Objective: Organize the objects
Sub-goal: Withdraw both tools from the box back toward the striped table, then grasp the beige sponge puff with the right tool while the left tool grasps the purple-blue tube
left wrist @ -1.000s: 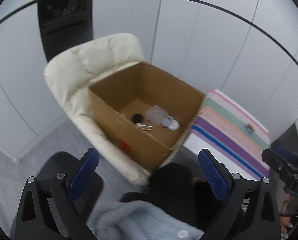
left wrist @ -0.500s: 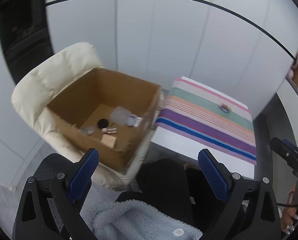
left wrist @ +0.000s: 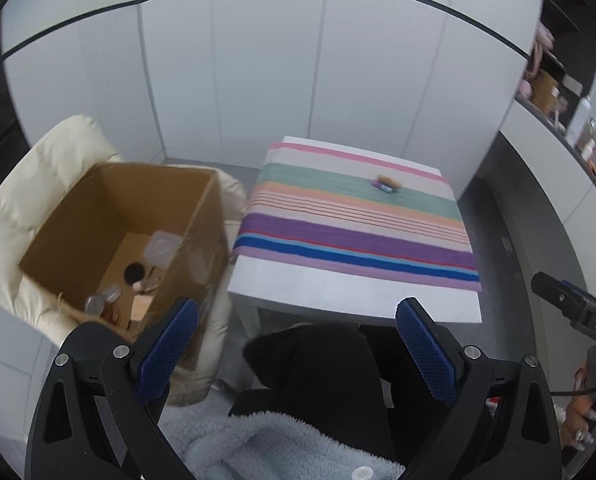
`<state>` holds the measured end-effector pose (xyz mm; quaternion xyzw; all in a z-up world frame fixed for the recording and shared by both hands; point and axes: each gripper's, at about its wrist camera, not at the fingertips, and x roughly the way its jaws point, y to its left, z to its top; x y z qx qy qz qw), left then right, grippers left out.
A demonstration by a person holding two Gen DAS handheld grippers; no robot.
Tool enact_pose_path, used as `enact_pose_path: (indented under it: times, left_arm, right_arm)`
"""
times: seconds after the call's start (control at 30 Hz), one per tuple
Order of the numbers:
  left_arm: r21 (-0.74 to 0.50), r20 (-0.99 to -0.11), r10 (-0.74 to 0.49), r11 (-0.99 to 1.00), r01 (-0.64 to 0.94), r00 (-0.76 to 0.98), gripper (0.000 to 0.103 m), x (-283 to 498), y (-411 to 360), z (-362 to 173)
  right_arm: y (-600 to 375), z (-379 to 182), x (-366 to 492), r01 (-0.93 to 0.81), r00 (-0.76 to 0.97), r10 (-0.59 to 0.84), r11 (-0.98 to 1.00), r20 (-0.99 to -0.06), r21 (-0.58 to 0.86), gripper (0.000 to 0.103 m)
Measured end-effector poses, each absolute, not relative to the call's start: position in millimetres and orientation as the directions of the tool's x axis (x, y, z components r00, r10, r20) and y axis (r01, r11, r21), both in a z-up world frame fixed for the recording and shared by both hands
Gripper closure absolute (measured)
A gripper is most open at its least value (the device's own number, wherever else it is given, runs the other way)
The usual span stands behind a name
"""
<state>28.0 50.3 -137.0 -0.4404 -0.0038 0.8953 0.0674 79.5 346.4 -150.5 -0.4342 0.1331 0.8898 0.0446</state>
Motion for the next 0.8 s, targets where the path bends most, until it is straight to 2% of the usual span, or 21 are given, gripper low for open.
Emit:
enact_pose_path:
  times: [0.23, 0.4, 0.57, 0.8]
  left_arm:
    - [-0.07, -0.802, 0.173, -0.978, -0.198, -0.572, 0.003, -17, 86, -165]
    - [-0.051, -0.82, 0.148, -0.981, -0.187, -0.553, 0.003, -70, 114, -195]
    - [-0.089, -0.831, 0.156, -0.985, -0.149, -0.534, 0.003, -132, 133, -231]
    - [-0.087, -0.837, 0.143, -0.988, -0.13, -0.529, 0.003, -221, 154, -283]
  right_arm:
    - [377, -171, 65, -0.275, -0.589, 0.003, -0.941, -0.808, 0.197, 0.0]
    - [399, -188, 25, -0.326, -0.606, 0.029, -0.92, -0.795, 0.215, 0.0]
    - [417, -217, -54, -0.338, -0.609, 0.008, -0.907, -0.793, 0.251, 0.0]
    - [440, -288, -192, -0.388, -0.551, -0.027, -0.877, -0.834, 0.285, 0.0]
